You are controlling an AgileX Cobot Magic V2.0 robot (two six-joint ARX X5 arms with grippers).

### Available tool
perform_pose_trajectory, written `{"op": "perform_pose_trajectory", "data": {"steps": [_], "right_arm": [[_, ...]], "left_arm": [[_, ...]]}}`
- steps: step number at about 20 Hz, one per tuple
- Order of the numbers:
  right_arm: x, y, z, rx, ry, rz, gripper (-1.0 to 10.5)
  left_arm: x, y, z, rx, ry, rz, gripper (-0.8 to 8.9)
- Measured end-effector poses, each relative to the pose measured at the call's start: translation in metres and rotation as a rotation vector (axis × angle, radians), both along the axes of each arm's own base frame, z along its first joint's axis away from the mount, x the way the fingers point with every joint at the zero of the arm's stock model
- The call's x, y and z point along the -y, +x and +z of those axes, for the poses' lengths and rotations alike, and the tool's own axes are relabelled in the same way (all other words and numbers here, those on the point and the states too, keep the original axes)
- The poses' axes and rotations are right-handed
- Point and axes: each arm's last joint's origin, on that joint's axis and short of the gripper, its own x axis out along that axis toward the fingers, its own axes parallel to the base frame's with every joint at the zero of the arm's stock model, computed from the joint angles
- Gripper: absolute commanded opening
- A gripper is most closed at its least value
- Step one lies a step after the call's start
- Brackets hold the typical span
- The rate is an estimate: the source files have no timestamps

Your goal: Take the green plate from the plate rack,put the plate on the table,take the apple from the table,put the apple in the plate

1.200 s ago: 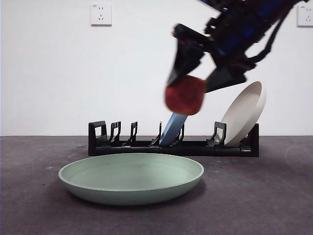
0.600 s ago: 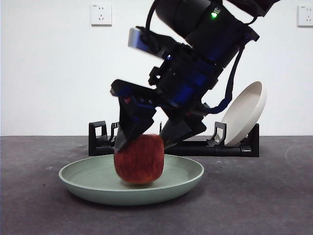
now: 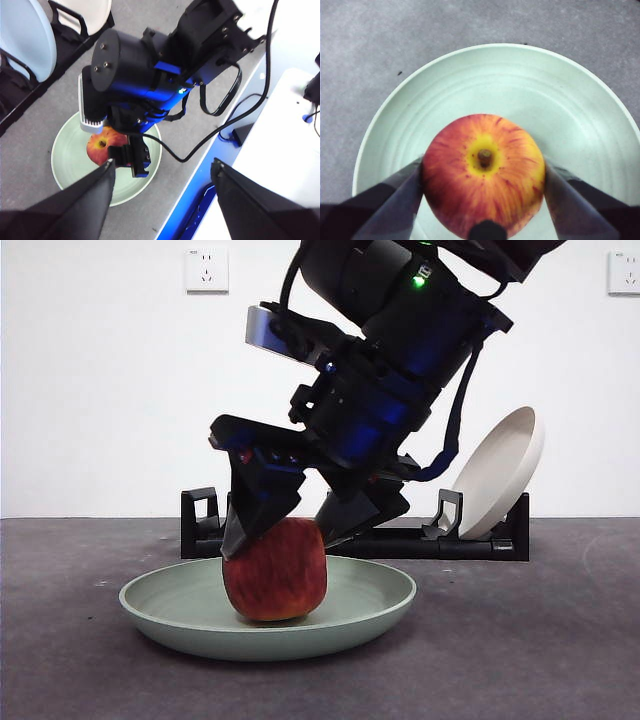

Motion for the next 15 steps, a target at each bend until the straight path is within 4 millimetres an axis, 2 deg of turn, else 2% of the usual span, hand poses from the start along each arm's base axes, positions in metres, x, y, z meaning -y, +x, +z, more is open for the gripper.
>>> {"op": "perform_pose_trajectory", "data": {"steps": [2, 4, 10, 15], "right_arm": [[0.000, 0.000, 0.000, 0.000, -0.001, 0.001, 3.6], [0.000, -0.001, 0.000, -0.003, -0.004, 0.000, 4.7], [0.009, -0.008, 0.002, -0.046, -0.052, 0.000, 4.8], [0.023, -0.020, 0.047, 0.034, 0.041, 0.000, 4.8]], "left_arm": [[0.000, 0.000, 0.000, -0.002, 0.004, 0.000, 3.18], [0.000, 0.000, 0.000, -0.002, 0.005, 0.000, 3.18], [0.000, 0.000, 0.000, -0.002, 0.005, 0.000, 3.18], [-0.001, 0.000, -0.001, -0.005, 0.013, 0.000, 3.18]]}}
